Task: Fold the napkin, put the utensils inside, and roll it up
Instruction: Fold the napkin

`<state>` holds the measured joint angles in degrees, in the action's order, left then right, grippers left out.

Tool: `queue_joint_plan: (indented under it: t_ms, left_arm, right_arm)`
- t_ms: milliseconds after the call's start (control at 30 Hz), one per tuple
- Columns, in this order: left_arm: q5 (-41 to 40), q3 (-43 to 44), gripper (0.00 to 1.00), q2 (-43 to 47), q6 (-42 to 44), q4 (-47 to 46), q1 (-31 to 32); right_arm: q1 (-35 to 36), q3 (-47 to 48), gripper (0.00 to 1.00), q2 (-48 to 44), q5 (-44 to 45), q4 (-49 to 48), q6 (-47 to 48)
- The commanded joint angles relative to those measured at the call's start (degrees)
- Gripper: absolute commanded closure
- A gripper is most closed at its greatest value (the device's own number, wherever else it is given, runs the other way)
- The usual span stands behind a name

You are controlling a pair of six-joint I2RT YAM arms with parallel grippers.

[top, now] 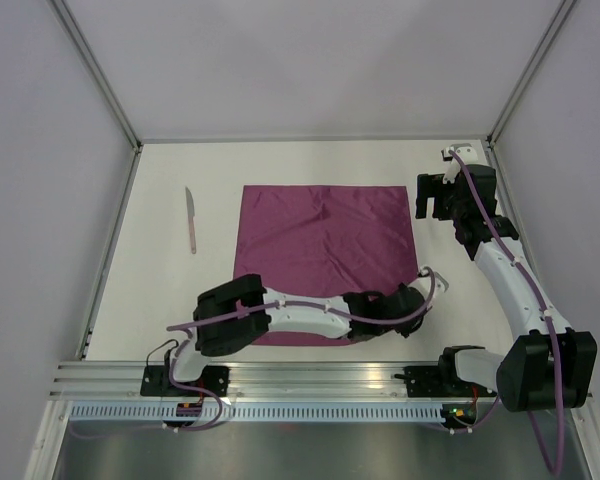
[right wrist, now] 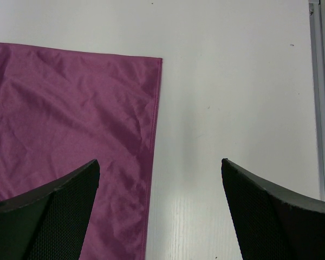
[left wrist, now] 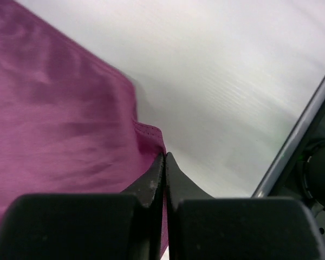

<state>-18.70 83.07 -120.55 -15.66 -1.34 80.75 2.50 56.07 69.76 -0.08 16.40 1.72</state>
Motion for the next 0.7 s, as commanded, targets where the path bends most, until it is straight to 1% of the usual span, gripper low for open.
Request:
queue_joint_plan:
  t_ms: [0,67,100,167,200,267,300,367,400,433,467,567,600,667]
  left_arm:
    - [7.9,-2.7,0.98,7.4,-7.3,0.0,-6.6]
    - [10.4,-4.9,0.98,9.4,-8.9,-0.1,-9.4]
    - [12.7,-5.7,0.98,10.3,-10.4,-0.1,-12.4]
    - [14.9,-8.3,0.98,13.0,-11.9,-0.2,-15.8]
    - [17.0,-9.2,0.98,13.9,-13.3,-0.2,-19.5]
    - [18.4,-12.0,0.98,16.3,-14.5,-0.6,-23.2]
    - [21.4,-12.9,0.98,16.8,-15.5,-0.8,-26.9]
    - [23.3,-15.1,0.98,18.3,-16.6,-1.0,-30.8]
    - [25.6,-15.6,0.98,18.6,-17.5,-1.6,-34.7]
    - [26.5,-16.7,0.98,18.9,-17.8,-1.8,-36.7]
    - [28.0,-16.9,0.98,18.8,-18.4,-2.0,-40.4]
    - [30.3,-16.3,0.98,17.6,-19.0,-2.0,-45.1]
    - [31.5,-15.9,0.98,17.2,-19.1,-1.9,-47.8]
    - [32.7,-14.8,0.98,16.0,-19.0,-1.5,-49.9]
  right_arm:
    - [0.0,1.8,0.02,0.0,1.1,0.7,0.4]
    - [-0.1,1.8,0.02,0.1,0.7,0.9,0.5]
    - [0.0,1.9,0.02,0.1,0.4,0.9,0.4]
    - [0.0,1.9,0.02,0.1,0.3,1.1,0.4]
    - [-0.1,1.9,0.02,0.2,0.3,1.1,0.4]
    - [0.0,2.0,0.02,0.3,0.3,1.1,0.5]
    - [0.0,2.0,0.02,0.3,0.3,1.2,0.6]
    - [0.0,2.1,0.02,0.5,-1.1,1.4,0.7]
    - [0.0,2.1,0.02,0.5,-1.2,1.4,0.7]
    - [-0.1,2.1,0.02,0.6,-1.2,1.4,0.7]
    - [0.0,2.1,0.02,0.7,-1.4,1.4,0.8]
    - [0.0,2.1,0.03,1.0,-1.7,1.6,0.9]
    - [0.0,2.2,0.03,1.1,-1.8,1.7,0.9]
    - [-0.1,2.2,0.03,1.4,-1.9,1.8,1.0]
